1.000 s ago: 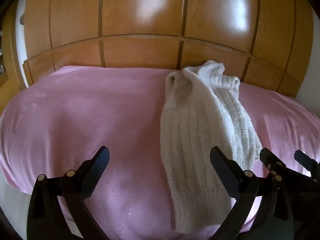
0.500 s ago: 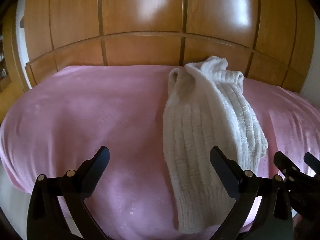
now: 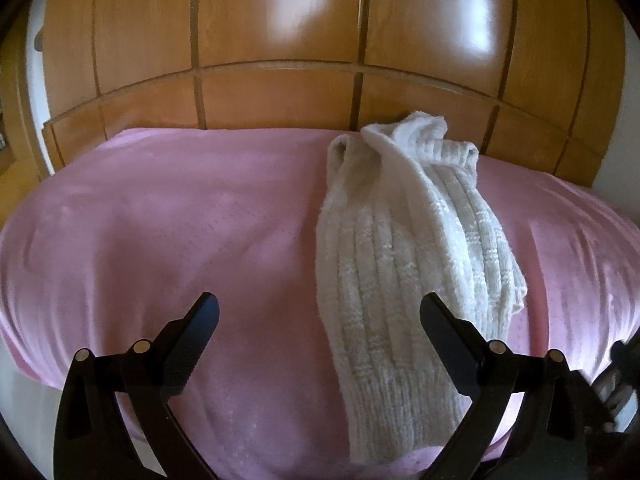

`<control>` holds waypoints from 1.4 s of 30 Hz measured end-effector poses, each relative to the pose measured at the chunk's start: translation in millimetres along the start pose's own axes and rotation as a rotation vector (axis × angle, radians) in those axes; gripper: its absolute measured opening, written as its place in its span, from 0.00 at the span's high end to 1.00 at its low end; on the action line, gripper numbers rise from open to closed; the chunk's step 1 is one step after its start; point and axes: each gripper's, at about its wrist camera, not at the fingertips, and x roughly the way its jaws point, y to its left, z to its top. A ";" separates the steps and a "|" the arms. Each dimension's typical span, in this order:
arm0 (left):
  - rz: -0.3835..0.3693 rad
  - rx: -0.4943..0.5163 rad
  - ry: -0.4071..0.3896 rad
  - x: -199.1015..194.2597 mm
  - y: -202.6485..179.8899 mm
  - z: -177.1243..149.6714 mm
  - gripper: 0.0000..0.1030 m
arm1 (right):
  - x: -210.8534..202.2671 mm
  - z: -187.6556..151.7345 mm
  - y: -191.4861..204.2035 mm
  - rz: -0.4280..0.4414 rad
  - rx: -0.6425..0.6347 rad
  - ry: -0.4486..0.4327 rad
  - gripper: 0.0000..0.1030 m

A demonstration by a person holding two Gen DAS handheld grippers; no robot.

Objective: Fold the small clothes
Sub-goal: 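Move both grippers toward the bunched white knit sweater, then grasp the sweater with the right gripper while the left gripper grasps another part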

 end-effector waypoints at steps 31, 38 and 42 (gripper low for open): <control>-0.026 0.084 0.034 17.2 -24.5 2.7 0.03 | 31.8 15.4 -55.0 -0.069 0.136 0.067 0.02; -0.104 0.064 -0.022 11.6 -29.3 22.2 0.03 | 36.2 31.9 -66.8 -0.101 0.161 0.024 0.02; -0.154 0.098 0.011 28.2 -43.7 27.3 0.06 | 40.1 39.9 -68.1 -0.099 0.156 0.002 0.02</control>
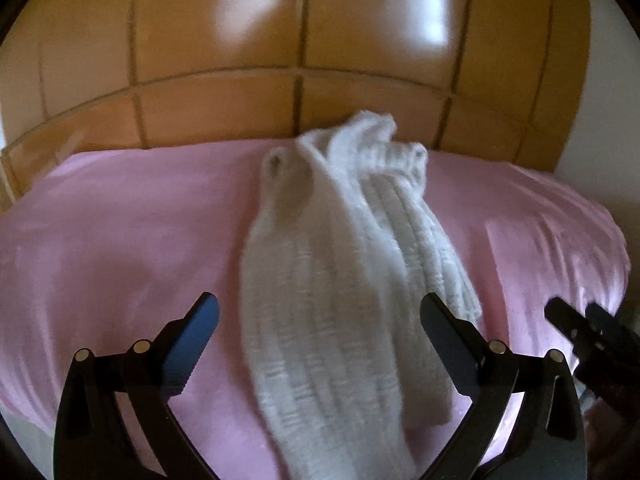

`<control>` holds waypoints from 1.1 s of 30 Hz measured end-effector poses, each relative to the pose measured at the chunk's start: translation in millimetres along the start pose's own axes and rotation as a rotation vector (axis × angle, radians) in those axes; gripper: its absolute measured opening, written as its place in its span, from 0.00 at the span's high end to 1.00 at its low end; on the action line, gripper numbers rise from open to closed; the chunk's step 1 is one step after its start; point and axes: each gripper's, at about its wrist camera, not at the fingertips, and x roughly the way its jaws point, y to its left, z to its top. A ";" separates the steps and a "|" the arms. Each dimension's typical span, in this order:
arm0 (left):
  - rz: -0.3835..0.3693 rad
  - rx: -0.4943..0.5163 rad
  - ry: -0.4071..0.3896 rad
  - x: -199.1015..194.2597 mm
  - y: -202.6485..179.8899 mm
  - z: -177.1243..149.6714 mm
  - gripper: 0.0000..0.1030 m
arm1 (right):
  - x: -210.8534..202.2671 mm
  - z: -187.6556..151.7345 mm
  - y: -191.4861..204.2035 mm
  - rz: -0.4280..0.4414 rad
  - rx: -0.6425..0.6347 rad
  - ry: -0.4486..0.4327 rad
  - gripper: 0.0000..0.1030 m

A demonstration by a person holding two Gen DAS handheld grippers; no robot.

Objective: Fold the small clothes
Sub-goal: 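Grasp the sweater with the right gripper while the left gripper grasps another part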

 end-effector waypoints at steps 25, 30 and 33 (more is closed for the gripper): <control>0.042 -0.332 -0.075 4.0 172.3 57.2 0.95 | 58.5 80.4 76.8 0.176 -0.336 0.007 0.90; 0.160 -0.414 -0.064 30.1 221.4 82.9 0.95 | 83.9 140.0 3.7 -0.174 -0.332 -0.093 0.90; 0.231 -0.442 -0.044 52.0 238.4 97.5 0.95 | 120.6 181.7 -56.2 -0.374 -0.222 -0.076 0.90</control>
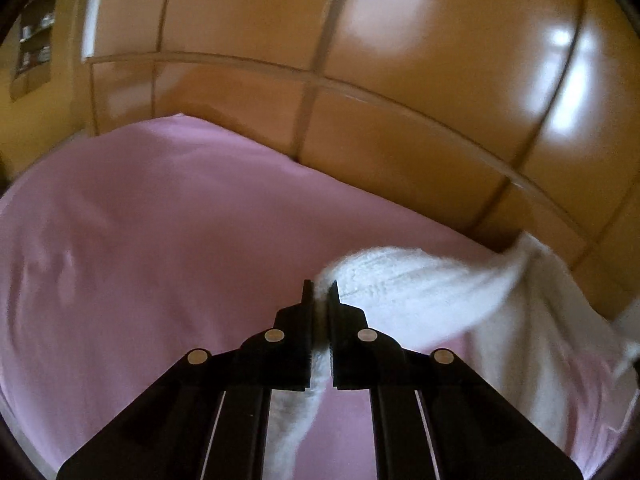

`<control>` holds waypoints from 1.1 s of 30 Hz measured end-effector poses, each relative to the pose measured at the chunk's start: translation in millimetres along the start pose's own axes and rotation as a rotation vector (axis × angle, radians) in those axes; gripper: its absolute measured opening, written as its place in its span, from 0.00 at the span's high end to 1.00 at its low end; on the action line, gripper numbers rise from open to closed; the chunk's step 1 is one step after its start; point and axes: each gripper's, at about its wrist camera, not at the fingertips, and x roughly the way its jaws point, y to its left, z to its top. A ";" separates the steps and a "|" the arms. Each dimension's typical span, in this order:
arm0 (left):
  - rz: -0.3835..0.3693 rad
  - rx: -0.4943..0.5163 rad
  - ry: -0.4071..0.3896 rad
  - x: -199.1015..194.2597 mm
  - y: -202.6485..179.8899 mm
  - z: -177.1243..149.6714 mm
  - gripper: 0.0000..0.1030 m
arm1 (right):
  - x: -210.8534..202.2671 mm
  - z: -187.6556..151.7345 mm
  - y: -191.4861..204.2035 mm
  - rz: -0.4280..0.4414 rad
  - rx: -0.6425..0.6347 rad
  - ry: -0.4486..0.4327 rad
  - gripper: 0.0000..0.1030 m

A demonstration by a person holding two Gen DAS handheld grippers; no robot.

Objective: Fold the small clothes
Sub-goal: 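Grasp the sweater with the right gripper while the left gripper grasps another part, then lift and shake the sweater out with both grippers, spreading it over the bedspread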

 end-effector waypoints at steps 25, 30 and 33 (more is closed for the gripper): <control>-0.364 -0.042 0.254 -40.2 -28.0 -143.5 0.50 | -51.9 -111.0 219.5 1.107 0.214 0.532 0.54; -0.487 -0.113 0.343 -36.6 -41.9 -168.4 0.50 | -43.4 -86.3 206.3 1.050 0.244 0.497 0.93; -0.541 -0.098 0.376 -35.9 -60.4 -176.4 0.50 | -62.4 -71.5 156.2 1.021 0.260 0.372 0.93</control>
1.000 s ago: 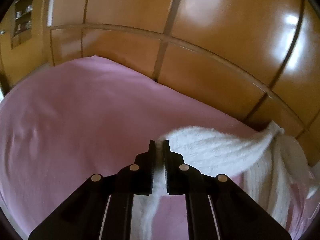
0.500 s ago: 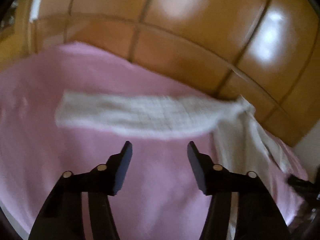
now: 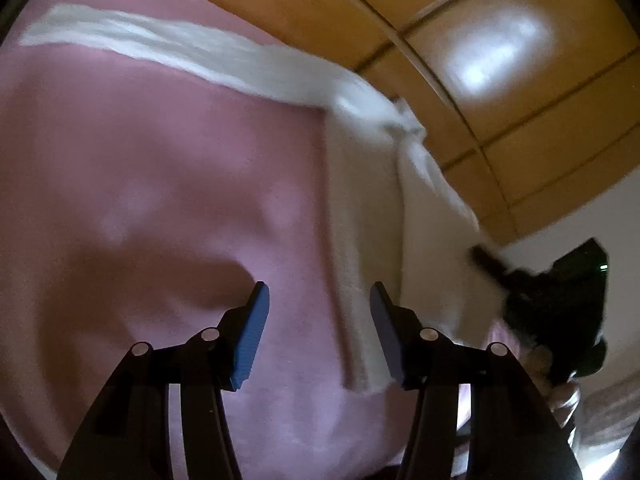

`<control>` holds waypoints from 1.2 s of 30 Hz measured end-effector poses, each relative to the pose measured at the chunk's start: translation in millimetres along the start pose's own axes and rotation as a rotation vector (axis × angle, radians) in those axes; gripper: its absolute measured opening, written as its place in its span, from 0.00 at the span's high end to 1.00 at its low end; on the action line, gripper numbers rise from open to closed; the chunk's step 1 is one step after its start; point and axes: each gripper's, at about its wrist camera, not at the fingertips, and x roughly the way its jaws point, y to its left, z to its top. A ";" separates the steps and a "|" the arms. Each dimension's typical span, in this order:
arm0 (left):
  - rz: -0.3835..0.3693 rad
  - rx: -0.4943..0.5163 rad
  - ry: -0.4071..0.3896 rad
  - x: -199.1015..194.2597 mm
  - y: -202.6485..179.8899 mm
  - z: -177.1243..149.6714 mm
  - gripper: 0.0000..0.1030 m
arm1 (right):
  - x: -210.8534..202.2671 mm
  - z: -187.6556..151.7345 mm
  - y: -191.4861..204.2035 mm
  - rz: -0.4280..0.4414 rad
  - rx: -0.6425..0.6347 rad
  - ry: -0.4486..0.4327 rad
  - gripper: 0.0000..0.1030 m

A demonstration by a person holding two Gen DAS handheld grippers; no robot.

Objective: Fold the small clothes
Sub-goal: 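Lift and shake the sweater out with both grippers, spreading it over the bedspread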

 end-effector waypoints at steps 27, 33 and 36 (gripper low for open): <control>0.091 0.113 0.016 -74.6 -14.1 -14.2 0.96 | -152.9 -81.2 -105.5 -0.265 0.065 -0.043 0.94; 0.251 0.104 0.086 -31.2 -1.1 -32.5 0.94 | -126.5 -111.6 -130.8 -0.348 0.124 0.055 0.92; 0.257 0.103 0.051 -41.3 -2.9 -14.0 0.63 | -128.9 -99.7 -112.0 -0.418 0.029 0.018 0.59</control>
